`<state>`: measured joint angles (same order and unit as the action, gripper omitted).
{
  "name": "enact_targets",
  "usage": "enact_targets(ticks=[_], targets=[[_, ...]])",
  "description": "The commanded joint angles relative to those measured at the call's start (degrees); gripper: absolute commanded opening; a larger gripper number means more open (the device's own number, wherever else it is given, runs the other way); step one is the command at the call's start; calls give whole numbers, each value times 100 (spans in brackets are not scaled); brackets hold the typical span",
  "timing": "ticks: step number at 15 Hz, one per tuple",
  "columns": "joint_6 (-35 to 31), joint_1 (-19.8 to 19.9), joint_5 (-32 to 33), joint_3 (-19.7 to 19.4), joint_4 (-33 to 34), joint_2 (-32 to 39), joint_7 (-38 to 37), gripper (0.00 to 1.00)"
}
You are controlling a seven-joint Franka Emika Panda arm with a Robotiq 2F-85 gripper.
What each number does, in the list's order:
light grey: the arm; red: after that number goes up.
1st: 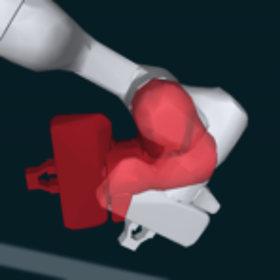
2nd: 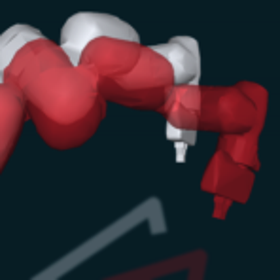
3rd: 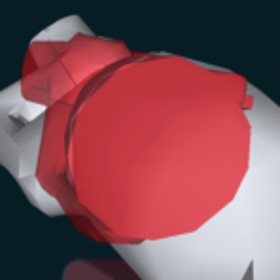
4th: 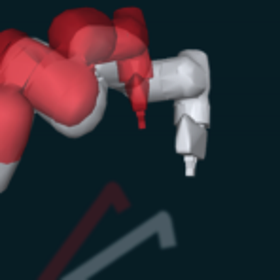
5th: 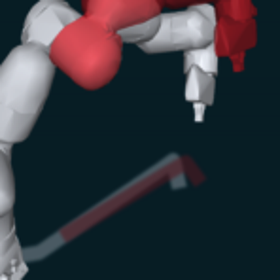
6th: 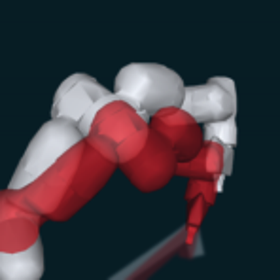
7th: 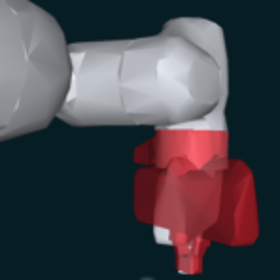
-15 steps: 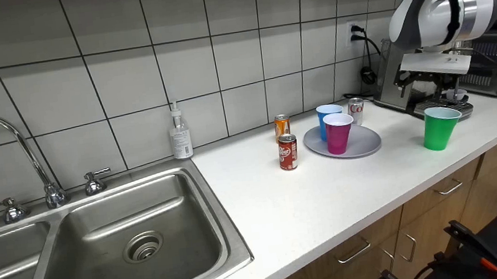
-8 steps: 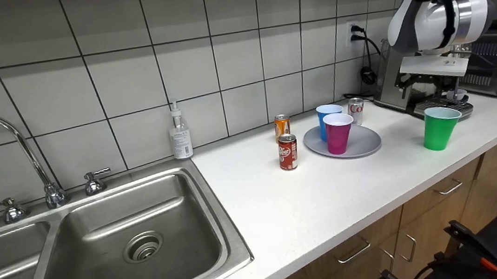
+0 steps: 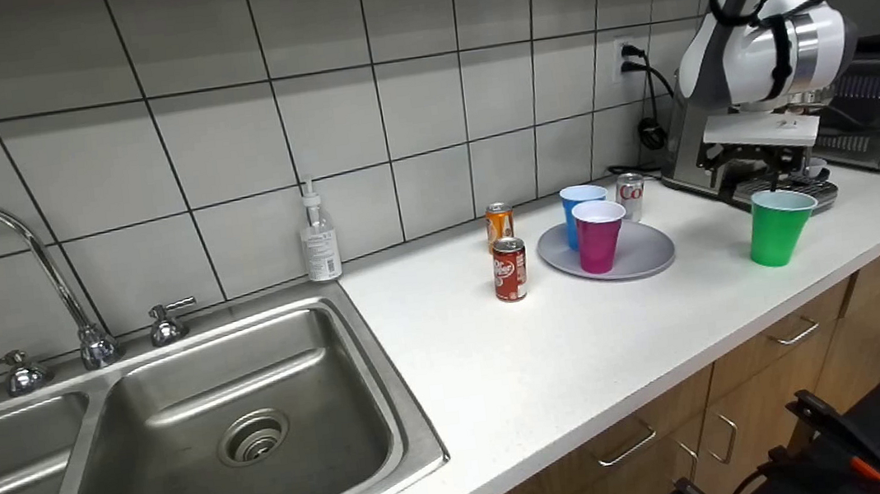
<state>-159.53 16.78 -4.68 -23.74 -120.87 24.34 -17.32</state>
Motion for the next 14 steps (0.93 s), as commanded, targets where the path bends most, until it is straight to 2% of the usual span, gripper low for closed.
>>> enact_targets(ticks=[1, 11, 12, 14], targets=[[319, 96, -84, 62, 351, 214, -19, 97], [592, 93, -38, 17, 609, 539, -103, 97], [590, 99, -43, 21, 615, 555, -106, 72], [600, 105, -43, 19, 632, 571, -107, 69]])
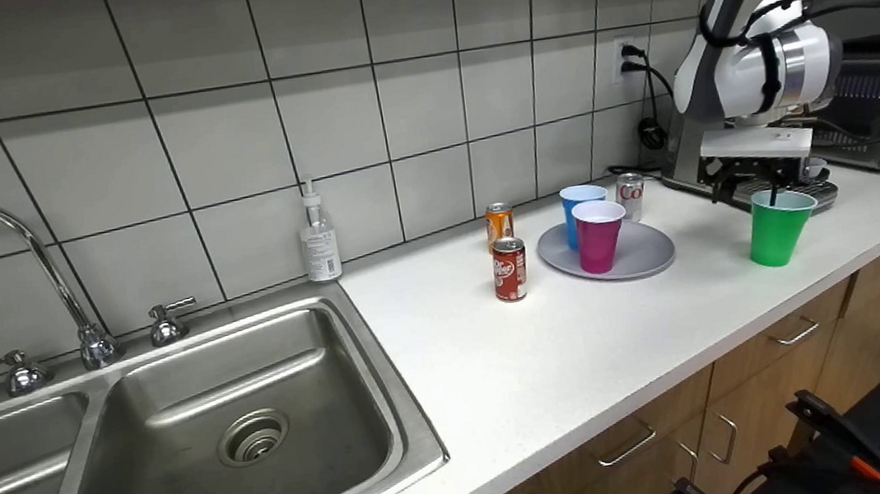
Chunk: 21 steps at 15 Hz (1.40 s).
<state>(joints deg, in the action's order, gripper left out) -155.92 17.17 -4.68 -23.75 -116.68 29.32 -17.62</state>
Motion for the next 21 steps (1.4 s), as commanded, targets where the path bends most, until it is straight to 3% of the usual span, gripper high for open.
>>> enact_targets(ticks=[1, 9, 21], targets=[[249, 68, -43, 20, 221, 75, -80, 61], [224, 39, -25, 12, 221, -16, -90, 0], [-30, -366, 202, -104, -112, -518, -253, 1]])
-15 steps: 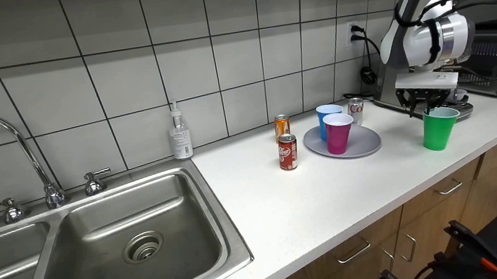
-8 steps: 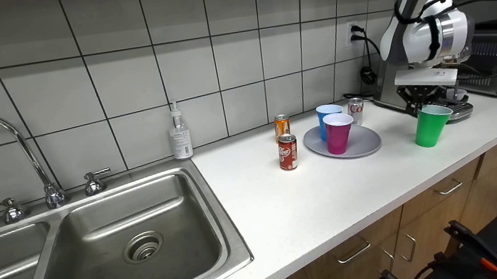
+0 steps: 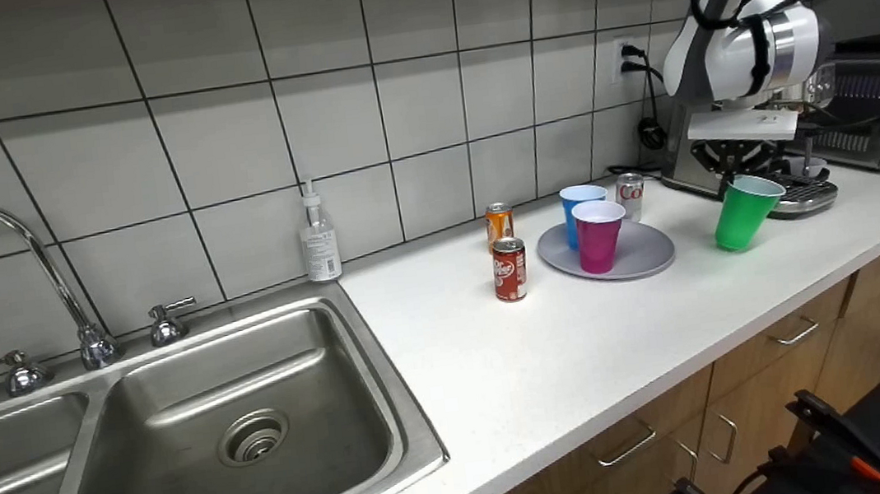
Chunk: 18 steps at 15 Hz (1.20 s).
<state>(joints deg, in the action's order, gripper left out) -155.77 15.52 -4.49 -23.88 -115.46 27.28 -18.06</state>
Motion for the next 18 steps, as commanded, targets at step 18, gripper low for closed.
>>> enact_targets(ticks=[18], targets=[[-74, -1081, 956, -48, -339, -575, -617, 1]])
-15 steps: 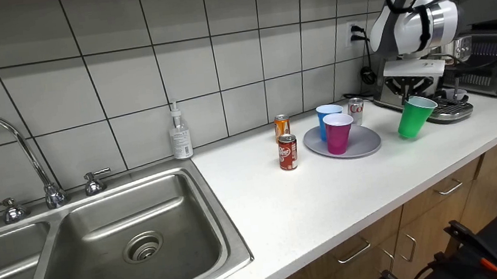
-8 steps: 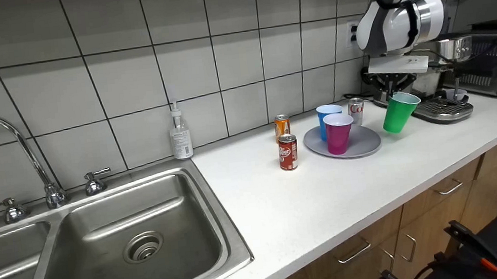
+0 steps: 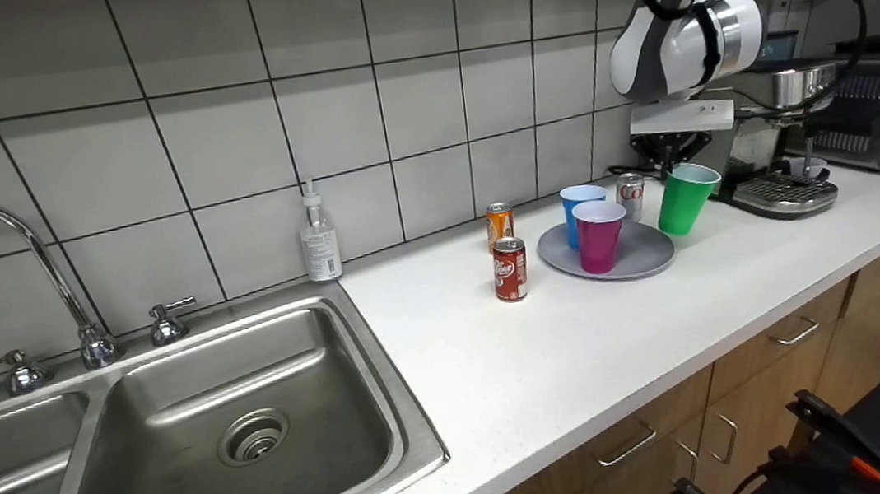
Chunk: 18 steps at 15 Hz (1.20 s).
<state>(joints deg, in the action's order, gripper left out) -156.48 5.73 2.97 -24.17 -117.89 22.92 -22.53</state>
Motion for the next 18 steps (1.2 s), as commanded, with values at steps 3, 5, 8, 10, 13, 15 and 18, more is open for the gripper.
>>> enact_targets(ticks=[3, 5, 8, 10, 13, 15, 18], targets=[[22, -174, 254, 5, -45, -78, -168, 1], [54, -208, 277, 25, -10, -34, -163, 1], [75, -244, 288, 55, 11, 7, -149, 1], [87, -261, 284, 73, 25, 43, -136, 1], [108, -294, 292, 71, 47, 101, -136, 1], [119, -304, 288, 74, 54, 136, -129, 1], [142, -313, 277, 89, 75, 185, -118, 1]])
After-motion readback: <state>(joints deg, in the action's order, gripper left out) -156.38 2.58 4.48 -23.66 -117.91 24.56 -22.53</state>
